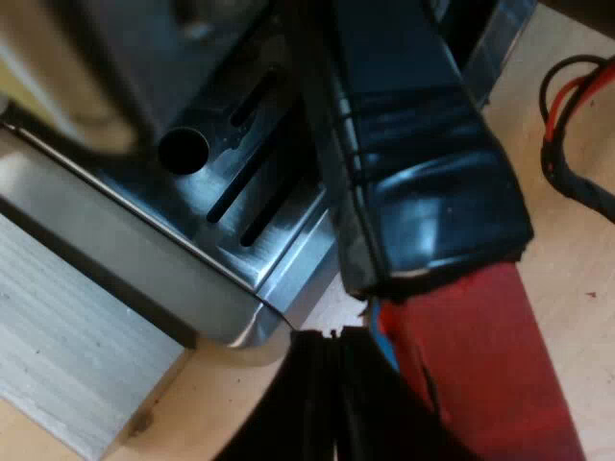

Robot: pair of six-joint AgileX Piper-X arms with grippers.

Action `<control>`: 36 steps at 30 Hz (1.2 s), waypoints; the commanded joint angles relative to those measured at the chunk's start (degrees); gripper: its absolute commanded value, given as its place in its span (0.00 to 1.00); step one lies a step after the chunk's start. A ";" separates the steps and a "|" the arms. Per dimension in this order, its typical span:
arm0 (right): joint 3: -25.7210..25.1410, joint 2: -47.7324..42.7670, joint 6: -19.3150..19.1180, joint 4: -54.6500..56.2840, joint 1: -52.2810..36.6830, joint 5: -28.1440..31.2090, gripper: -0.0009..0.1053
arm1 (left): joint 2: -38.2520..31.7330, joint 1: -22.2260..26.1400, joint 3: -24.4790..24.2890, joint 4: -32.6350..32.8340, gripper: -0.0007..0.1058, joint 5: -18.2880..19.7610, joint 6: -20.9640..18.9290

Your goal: Put the handle in the coffee machine

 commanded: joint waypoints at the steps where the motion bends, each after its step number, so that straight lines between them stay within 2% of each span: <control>1: -1.46 -4.66 -1.03 -6.31 0.73 0.59 0.22 | -0.62 -0.26 -0.30 0.64 0.01 2.92 -2.05; 18: -1.20 -4.90 -0.71 -2.91 3.70 5.75 0.22 | -0.62 -0.26 -0.30 0.77 0.01 4.22 -2.31; 24: 1.80 -6.62 -0.71 -1.91 4.11 5.73 0.22 | -0.62 -0.26 -0.30 0.67 0.01 5.05 -2.47; 27: 5.36 -9.49 0.07 0.42 4.68 5.90 0.22 | -0.62 -0.64 -0.30 0.67 0.01 5.05 -2.47; 29: 11.86 -14.49 1.50 3.70 5.83 5.66 0.22 | -0.62 -1.80 -0.30 0.67 0.01 4.94 -2.47; 36: 17.41 -20.21 2.23 3.99 8.97 6.04 0.22 | -0.62 -6.19 -0.30 0.67 0.01 2.05 -2.47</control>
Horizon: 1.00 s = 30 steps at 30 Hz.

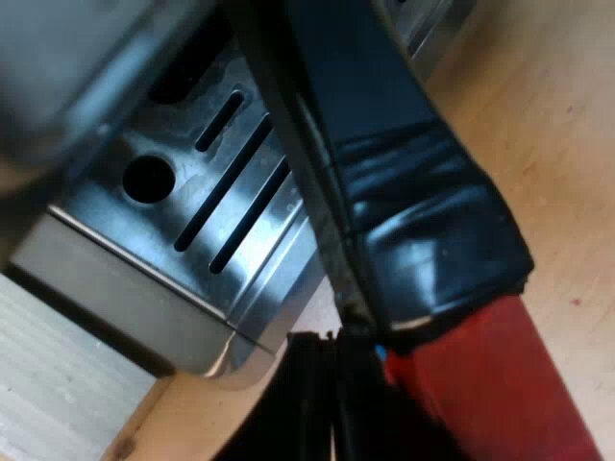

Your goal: Put the handle in the coffee machine

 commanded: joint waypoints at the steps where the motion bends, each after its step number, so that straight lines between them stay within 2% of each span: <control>1: 2.70 -3.54 0.12 0.02 2.16 0.45 0.22 | -0.62 -6.13 -0.30 0.76 0.01 -1.43 -0.60; 2: 3.31 -4.37 0.23 0.14 2.73 0.44 0.22 | -0.62 -7.01 -0.30 0.76 0.01 -2.55 -1.82; 5: 5.50 -7.50 0.82 1.85 4.73 0.56 0.22 | -0.62 -7.81 -0.30 0.76 0.01 -2.52 -3.36; 9: 7.75 -11.61 4.75 7.20 6.77 0.85 0.22 | -0.62 -8.12 -0.30 0.76 0.01 -2.52 -5.60; 13: 8.50 -15.81 5.35 15.49 8.85 0.85 0.22 | -0.80 -8.12 -0.30 1.61 0.01 -2.52 -9.03; 17: 8.50 -19.42 8.56 20.76 10.04 0.44 0.22 | -1.73 -8.12 -0.30 2.04 0.01 -2.42 -10.86; 19: 8.50 -20.56 9.69 22.69 10.04 -0.70 0.22 | -2.74 -8.12 -0.30 2.04 0.01 -2.42 -11.42; 20: 8.50 -22.43 10.96 25.60 10.04 -3.71 0.22 | -3.42 -8.12 -0.30 2.04 0.01 -2.42 -12.10; 22: 8.50 -24.19 11.65 28.51 10.04 -5.80 0.22 | -3.99 -8.12 -0.30 2.04 0.01 -2.27 -12.12; 27: 8.50 -28.49 12.71 33.67 10.04 -8.04 0.22 | -4.13 -8.12 -0.30 2.67 0.01 -2.10 -12.55; 30: 8.50 -31.08 14.11 37.55 10.04 -12.92 0.22 | -4.13 -8.12 -0.30 3.52 0.01 -0.09 -12.91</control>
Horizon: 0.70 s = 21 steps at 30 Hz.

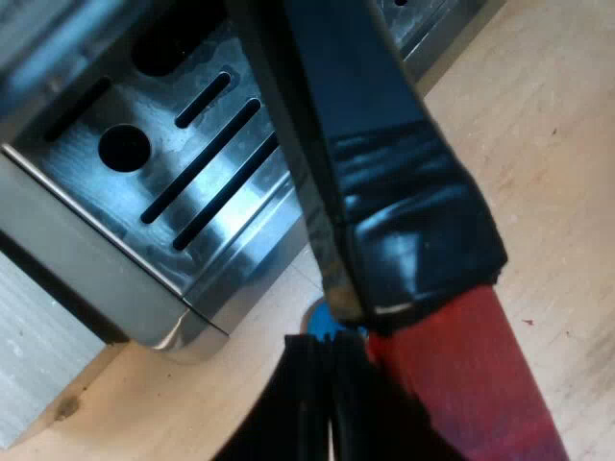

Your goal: Put the handle in the coffee machine

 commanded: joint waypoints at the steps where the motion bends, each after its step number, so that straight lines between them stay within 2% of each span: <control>1: -0.09 -3.16 1.72 5.12 0.03 -5.71 0.22 | -0.83 -1.12 -0.17 2.87 0.01 8.05 -0.41; 7: -0.09 -7.62 2.48 12.86 0.03 -11.83 0.22 | -0.83 -3.76 -0.17 2.89 0.01 8.22 -0.56; 18: -0.09 -16.19 2.48 21.71 0.03 -11.72 0.22 | -0.83 -13.42 -0.17 1.34 0.01 8.07 -3.58; 21: -0.09 -17.33 3.36 23.41 0.03 -11.72 0.22 | -0.83 -16.43 -0.17 -0.52 0.01 6.04 -4.91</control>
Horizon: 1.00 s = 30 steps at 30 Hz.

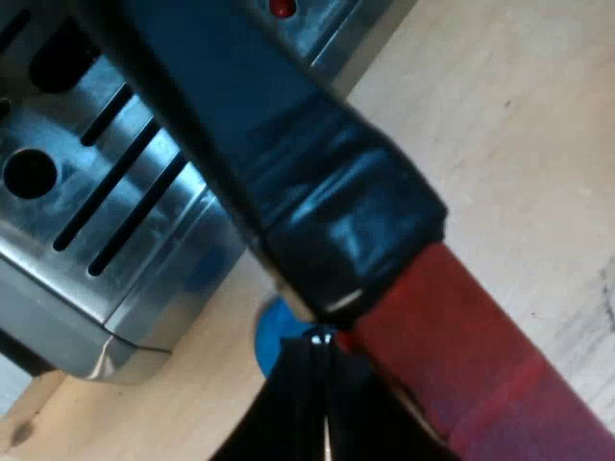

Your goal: Put the handle in the coffee machine

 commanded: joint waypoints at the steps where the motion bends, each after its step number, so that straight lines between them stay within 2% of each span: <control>1: -0.09 -1.22 1.50 2.12 0.03 -0.20 0.22 | -0.58 -5.65 -0.17 -1.28 0.01 12.31 -1.50; 10: -0.09 -1.48 2.28 3.89 0.03 -0.20 0.22 | -0.58 -11.67 -0.17 -6.94 0.01 12.40 -3.13; 15: -0.09 -1.48 2.71 3.89 0.03 -0.20 0.22 | -0.58 -11.86 -0.17 -11.49 0.01 12.51 -3.28; 18: -0.09 -1.48 5.02 3.89 0.03 -0.20 0.22 | -0.58 -11.86 -0.17 -11.64 0.01 12.51 -3.28; 23: -0.09 -1.48 5.01 5.24 0.03 -0.20 0.22 | -0.58 -11.70 -0.17 -9.81 0.01 12.19 -3.28; 24: -0.09 -1.48 5.26 5.42 0.03 -0.20 0.22 | -0.58 -11.61 -0.17 -9.02 0.01 11.54 -3.28; 26: -0.09 -1.48 6.33 6.06 0.03 -0.20 0.22 | -0.58 -11.44 -0.17 -7.56 0.01 7.67 -4.24; 28: -0.09 -1.48 8.46 6.09 0.03 -0.20 0.22 | -0.58 -11.45 -0.17 -5.31 0.01 -0.64 -5.64; 29: -0.09 -1.48 8.60 6.09 0.03 -0.20 0.22 | -0.58 -11.45 -0.17 -4.41 0.01 -3.30 -5.66; 30: -0.09 -1.48 8.60 6.09 0.03 -0.20 0.22 | -0.58 -11.45 -0.17 -4.26 0.01 -3.68 -5.66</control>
